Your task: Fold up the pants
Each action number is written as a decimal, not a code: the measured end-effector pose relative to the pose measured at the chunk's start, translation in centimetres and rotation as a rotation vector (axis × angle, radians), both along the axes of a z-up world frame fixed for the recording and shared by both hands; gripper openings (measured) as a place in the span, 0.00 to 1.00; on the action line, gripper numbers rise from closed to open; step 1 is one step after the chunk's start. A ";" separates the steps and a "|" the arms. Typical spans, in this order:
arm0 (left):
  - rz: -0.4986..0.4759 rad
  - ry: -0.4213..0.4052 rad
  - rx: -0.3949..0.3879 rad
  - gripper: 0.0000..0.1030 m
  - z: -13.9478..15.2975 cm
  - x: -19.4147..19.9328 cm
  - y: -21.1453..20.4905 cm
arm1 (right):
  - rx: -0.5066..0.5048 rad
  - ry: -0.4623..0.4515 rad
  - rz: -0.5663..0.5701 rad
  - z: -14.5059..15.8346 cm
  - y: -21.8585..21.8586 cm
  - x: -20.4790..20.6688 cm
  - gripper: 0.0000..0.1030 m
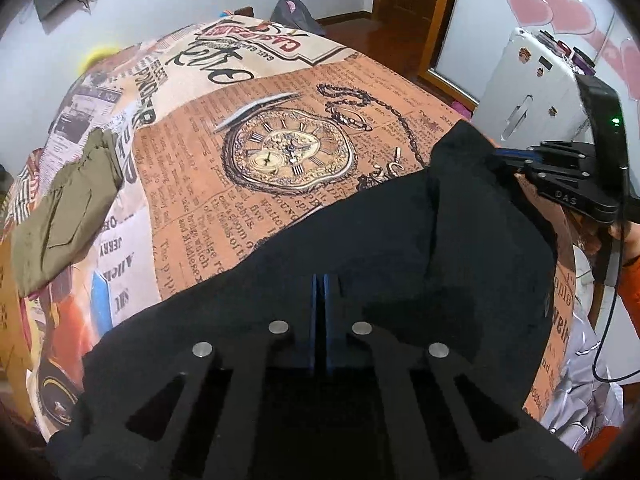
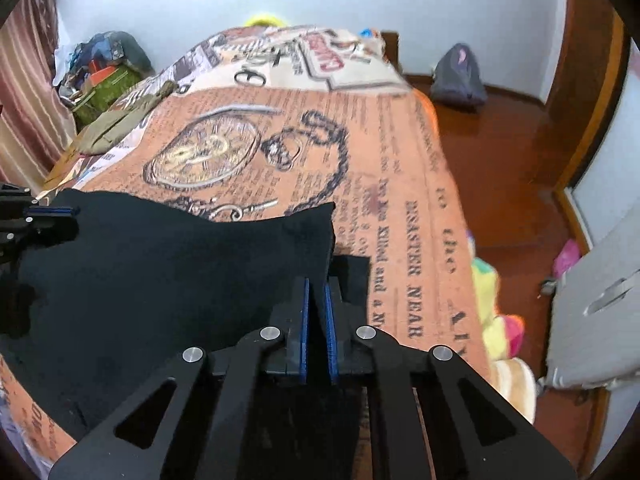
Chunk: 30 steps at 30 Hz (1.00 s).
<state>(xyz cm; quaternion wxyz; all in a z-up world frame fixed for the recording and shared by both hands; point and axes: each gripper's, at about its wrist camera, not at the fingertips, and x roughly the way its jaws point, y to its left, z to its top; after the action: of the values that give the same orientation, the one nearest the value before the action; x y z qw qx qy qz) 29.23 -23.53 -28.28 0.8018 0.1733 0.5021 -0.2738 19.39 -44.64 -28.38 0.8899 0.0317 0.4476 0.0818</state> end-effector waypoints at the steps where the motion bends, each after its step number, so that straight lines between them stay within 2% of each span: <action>1: 0.002 -0.002 0.001 0.01 0.1 0.1 0.0 | -0.005 -0.014 -0.012 0.3 -0.3 -0.1 0.05; 6: 0.024 -0.034 0.002 0.00 0.7 0.8 0.0 | 0.006 -0.055 -0.072 1.4 -1.9 -0.7 0.05; 12: 0.072 -0.063 -0.016 0.00 1.6 2.1 0.4 | 0.013 -0.033 -0.133 0.6 -3.4 -1.2 0.03; 17: 0.072 0.002 0.027 0.01 -0.5 3.1 -0.1 | 0.069 0.040 -0.168 -1.1 -4.7 -1.2 0.04; 20: 0.092 0.028 0.027 0.06 -0.8 3.0 -0.2 | 0.110 0.053 -0.150 -1.0 -4.4 -2.0 0.04; 22: 0.099 0.021 0.008 0.14 0.1 2.5 0.0 | 0.107 0.039 -0.129 -0.1 -3.8 -2.9 0.04; 24: 0.100 0.008 -0.009 0.28 1.3 1.6 0.1 | 0.096 0.033 -0.099 0.8 -3.1 -4.0 0.05; 26: 0.094 -0.020 -0.020 0.35 2.8 0.2 0.2 | 0.090 0.024 -0.079 1.6 -2.6 -5.0 0.07; 28: 0.090 -0.047 -0.025 0.39 4.1 -1.3 0.3 | 0.086 0.008 -0.049 2.5 -1.7 -6.1 0.11; 30: 0.086 -0.064 -0.028 0.42 5.0 -3.0 0.5 | 0.080 -0.015 -0.019 3.5 -0.5 -7.4 0.23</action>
<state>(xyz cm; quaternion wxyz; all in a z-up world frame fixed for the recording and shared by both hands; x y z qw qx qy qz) 26.24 -23.08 -23.25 0.8307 0.1490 0.4795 -0.2404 12.01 -45.18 -24.89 0.8920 0.0706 0.4369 0.0916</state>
